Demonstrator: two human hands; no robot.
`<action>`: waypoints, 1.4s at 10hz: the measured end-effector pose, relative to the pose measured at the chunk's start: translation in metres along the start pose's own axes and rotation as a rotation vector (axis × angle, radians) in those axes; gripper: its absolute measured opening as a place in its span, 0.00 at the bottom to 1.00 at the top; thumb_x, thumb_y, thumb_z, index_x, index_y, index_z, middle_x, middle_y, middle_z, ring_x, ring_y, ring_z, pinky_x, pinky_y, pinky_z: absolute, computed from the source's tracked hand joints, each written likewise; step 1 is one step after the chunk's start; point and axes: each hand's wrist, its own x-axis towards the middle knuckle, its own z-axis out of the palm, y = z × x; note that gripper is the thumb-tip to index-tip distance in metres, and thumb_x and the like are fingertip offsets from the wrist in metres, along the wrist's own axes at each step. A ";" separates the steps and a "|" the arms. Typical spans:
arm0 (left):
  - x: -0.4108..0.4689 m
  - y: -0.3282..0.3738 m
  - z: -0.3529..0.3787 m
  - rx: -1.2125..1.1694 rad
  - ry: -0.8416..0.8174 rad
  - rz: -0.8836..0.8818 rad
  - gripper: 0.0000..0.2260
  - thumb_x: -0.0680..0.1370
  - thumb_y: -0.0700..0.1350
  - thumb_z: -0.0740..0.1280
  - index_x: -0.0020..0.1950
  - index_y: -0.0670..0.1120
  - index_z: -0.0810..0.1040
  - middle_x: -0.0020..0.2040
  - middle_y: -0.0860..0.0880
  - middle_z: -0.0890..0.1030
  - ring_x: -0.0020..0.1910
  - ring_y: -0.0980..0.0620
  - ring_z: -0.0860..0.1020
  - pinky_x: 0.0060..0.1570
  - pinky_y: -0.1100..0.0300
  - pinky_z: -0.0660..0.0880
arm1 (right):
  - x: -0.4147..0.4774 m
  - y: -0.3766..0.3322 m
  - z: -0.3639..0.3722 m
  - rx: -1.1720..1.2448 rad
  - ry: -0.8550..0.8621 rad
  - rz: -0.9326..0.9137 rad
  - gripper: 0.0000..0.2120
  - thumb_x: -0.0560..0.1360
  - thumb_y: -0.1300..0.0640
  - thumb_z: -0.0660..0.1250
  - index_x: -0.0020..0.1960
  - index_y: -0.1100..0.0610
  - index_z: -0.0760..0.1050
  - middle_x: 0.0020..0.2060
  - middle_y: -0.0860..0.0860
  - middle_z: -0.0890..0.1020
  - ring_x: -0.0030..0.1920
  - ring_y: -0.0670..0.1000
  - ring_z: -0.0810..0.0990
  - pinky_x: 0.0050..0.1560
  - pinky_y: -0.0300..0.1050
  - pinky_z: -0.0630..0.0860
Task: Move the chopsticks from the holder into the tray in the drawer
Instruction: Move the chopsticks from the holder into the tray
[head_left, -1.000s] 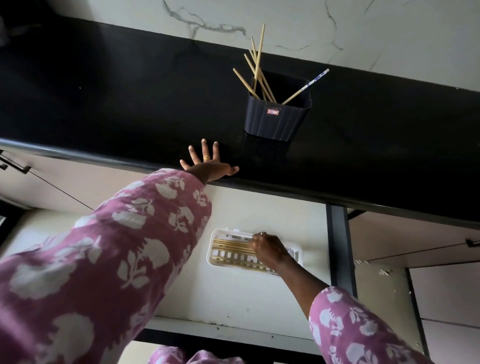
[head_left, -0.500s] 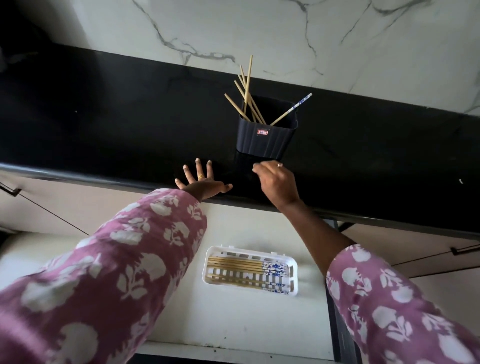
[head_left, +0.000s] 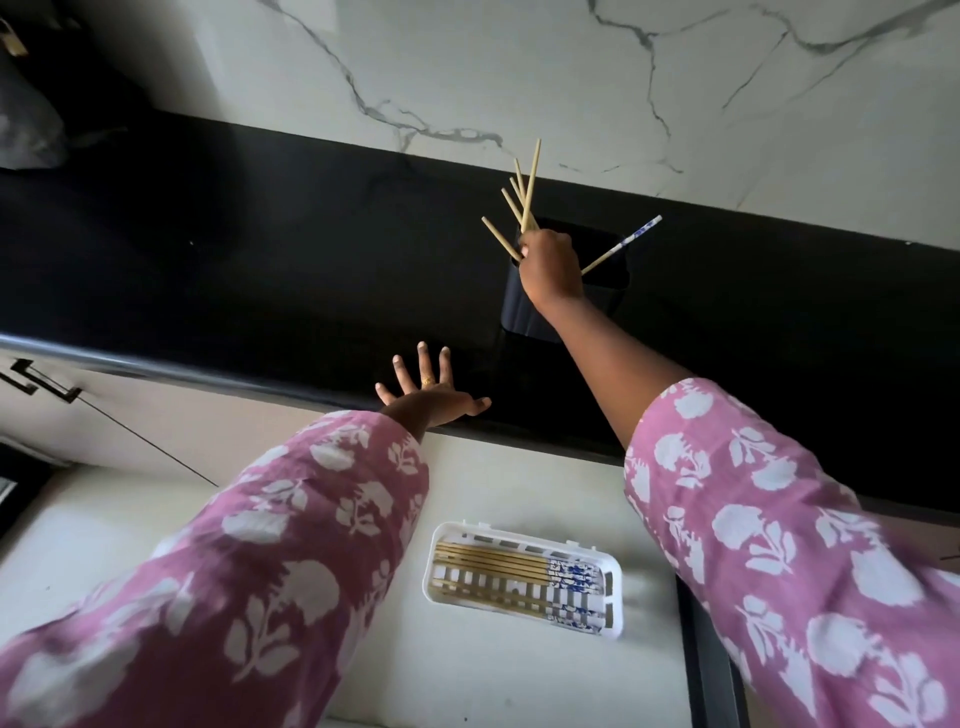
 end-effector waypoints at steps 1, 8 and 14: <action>-0.001 0.000 -0.001 0.002 -0.001 0.002 0.41 0.74 0.69 0.56 0.77 0.56 0.38 0.78 0.52 0.35 0.76 0.39 0.35 0.70 0.35 0.40 | 0.006 0.001 0.006 -0.005 -0.052 0.121 0.14 0.79 0.65 0.57 0.60 0.64 0.76 0.58 0.64 0.76 0.58 0.64 0.76 0.60 0.53 0.74; -0.002 0.000 -0.001 -0.012 0.008 0.011 0.42 0.74 0.69 0.57 0.77 0.56 0.36 0.77 0.52 0.33 0.75 0.40 0.33 0.71 0.35 0.40 | 0.019 0.005 -0.014 0.303 -0.243 0.222 0.09 0.75 0.66 0.66 0.54 0.64 0.81 0.55 0.59 0.82 0.55 0.54 0.81 0.55 0.40 0.78; 0.000 0.001 0.002 -0.012 0.022 -0.002 0.42 0.74 0.69 0.58 0.77 0.56 0.36 0.77 0.52 0.32 0.75 0.40 0.33 0.70 0.35 0.39 | 0.009 0.014 -0.013 0.223 -0.313 0.091 0.10 0.73 0.63 0.69 0.54 0.63 0.79 0.56 0.59 0.81 0.58 0.56 0.79 0.55 0.43 0.73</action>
